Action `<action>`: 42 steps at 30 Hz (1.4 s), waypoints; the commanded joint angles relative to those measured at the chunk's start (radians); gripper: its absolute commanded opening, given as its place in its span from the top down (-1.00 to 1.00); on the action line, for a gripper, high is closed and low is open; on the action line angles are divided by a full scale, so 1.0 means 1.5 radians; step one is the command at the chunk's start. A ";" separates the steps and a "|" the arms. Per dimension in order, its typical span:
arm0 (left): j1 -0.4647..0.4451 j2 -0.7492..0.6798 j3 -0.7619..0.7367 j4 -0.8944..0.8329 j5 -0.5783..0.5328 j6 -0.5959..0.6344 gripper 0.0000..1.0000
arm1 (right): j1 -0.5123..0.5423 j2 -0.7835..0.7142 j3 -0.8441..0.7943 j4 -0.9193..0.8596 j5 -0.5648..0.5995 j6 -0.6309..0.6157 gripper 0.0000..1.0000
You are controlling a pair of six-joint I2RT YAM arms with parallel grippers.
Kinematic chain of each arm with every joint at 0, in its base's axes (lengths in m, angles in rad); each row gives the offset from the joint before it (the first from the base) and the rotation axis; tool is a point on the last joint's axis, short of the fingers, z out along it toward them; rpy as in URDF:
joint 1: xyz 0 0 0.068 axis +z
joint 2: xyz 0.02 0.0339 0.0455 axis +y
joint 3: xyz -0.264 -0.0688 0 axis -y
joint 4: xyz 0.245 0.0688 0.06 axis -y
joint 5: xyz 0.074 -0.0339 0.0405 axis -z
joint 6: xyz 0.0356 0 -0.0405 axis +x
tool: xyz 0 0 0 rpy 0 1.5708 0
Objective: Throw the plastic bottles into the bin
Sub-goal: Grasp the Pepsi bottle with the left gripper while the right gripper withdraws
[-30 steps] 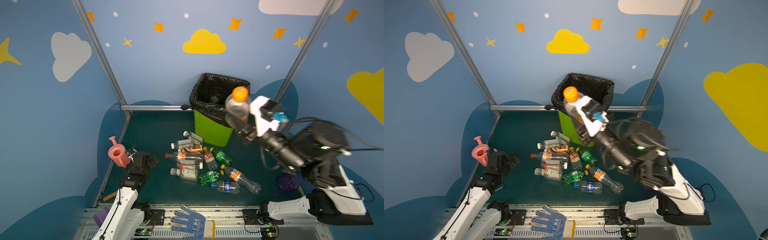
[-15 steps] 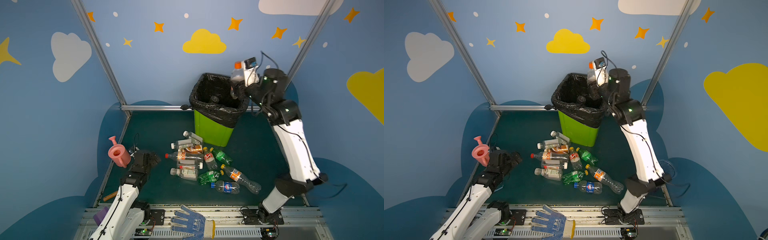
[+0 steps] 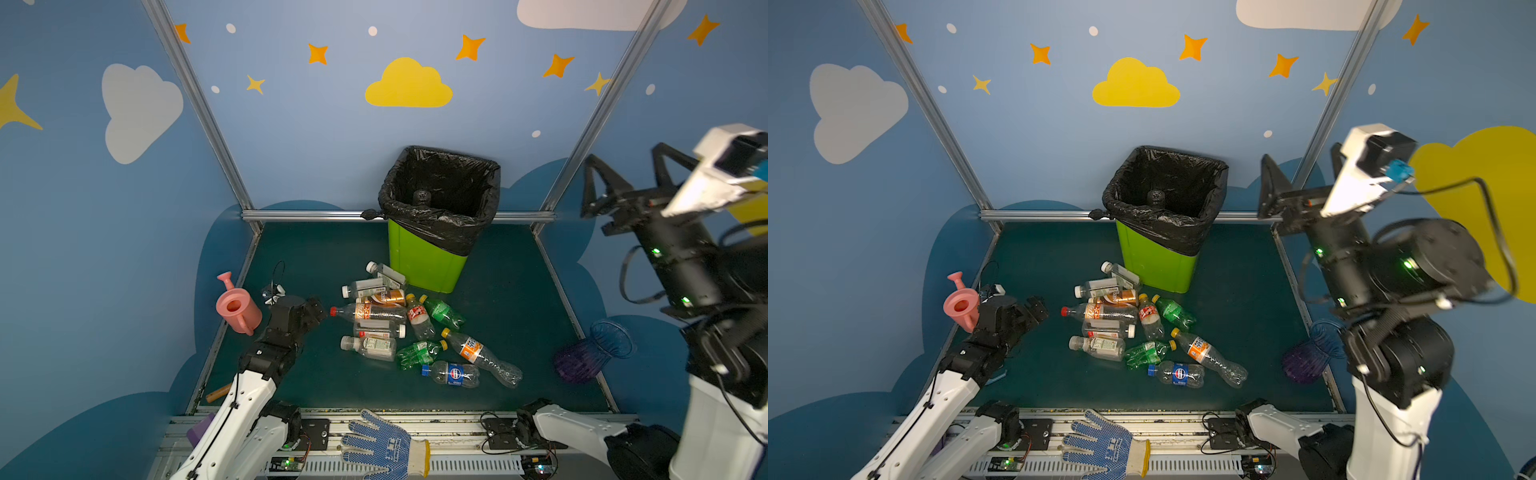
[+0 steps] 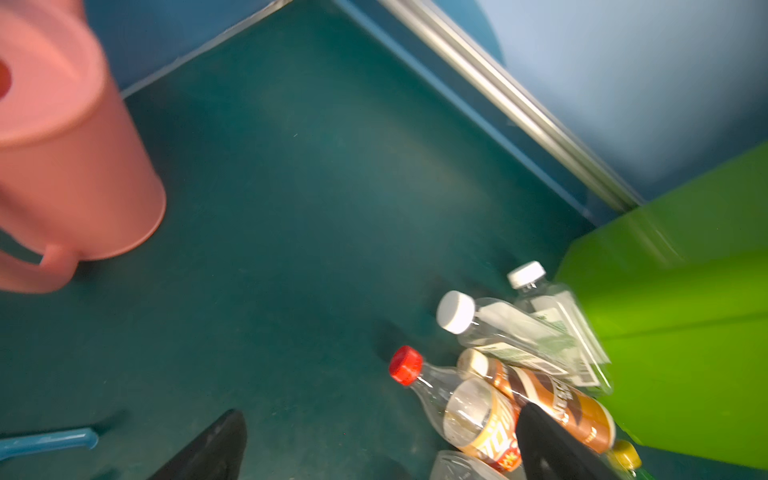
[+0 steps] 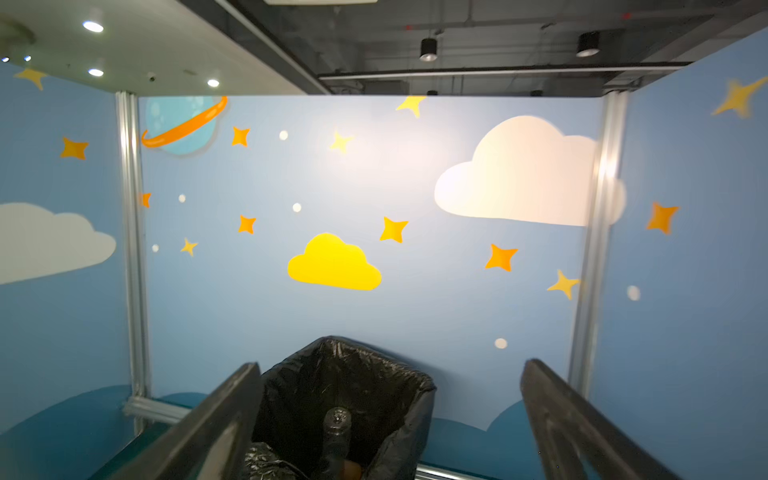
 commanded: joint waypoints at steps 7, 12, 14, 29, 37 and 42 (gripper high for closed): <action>-0.166 0.028 0.060 -0.009 -0.135 0.110 -1.00 | -0.156 -0.076 -0.410 -0.035 -0.045 0.176 -0.96; -0.296 0.090 0.094 0.005 -0.198 0.182 -1.00 | -0.262 -0.157 -0.619 -0.034 -0.119 0.274 -0.96; -0.367 0.136 0.112 0.020 -0.235 0.223 -1.00 | -0.313 -0.185 -0.700 -0.026 -0.157 0.306 -0.96; -0.693 0.549 0.373 -0.024 -0.212 0.498 -1.00 | -0.506 -0.294 -0.973 0.009 -0.319 0.395 -0.96; -0.775 0.711 0.464 -0.050 -0.180 0.569 -1.00 | -0.508 -0.271 -0.963 0.017 -0.332 0.400 -0.96; -0.776 0.746 0.488 -0.055 -0.134 0.595 -0.98 | -0.509 -0.271 -0.961 0.020 -0.332 0.401 -0.96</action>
